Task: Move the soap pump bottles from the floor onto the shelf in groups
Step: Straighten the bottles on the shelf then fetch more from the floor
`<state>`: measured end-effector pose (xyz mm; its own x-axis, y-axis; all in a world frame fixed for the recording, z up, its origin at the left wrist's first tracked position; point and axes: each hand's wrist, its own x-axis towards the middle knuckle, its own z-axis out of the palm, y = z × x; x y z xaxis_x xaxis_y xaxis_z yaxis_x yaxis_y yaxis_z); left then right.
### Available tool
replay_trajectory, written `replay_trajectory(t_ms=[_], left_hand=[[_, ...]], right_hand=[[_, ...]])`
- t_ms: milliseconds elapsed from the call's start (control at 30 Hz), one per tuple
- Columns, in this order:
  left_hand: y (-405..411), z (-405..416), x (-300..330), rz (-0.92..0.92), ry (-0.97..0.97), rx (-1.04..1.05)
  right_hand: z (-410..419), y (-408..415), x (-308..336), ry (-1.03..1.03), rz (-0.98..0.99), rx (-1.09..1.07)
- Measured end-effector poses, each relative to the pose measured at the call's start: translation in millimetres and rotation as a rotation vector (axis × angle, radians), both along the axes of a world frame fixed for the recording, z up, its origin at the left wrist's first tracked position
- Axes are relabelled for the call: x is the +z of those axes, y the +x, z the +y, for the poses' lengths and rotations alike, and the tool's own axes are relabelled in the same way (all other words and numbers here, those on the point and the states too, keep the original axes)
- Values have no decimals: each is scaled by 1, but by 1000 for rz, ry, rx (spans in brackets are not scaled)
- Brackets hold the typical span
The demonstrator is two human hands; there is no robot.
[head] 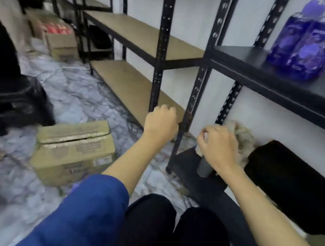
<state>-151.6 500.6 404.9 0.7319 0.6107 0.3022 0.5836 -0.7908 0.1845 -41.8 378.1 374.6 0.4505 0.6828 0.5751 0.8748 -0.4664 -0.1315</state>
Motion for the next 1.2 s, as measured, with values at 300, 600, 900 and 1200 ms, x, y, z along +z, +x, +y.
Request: replay_trajectory(t_ms=[300, 600, 900, 1200], left_hand=[[-140, 99, -96, 32, -152, 475], [-230, 127, -232, 75, -392, 871], [-270, 120, -361, 190, -537, 982], [-272, 133, -434, 242, -645, 954]], right_hand=[[149, -96, -91, -148, 62, 474], [228, -169, -240, -701, 148, 756], [251, -192, -404, -1002, 506, 743], [252, -215, -471, -500, 1182, 763]])
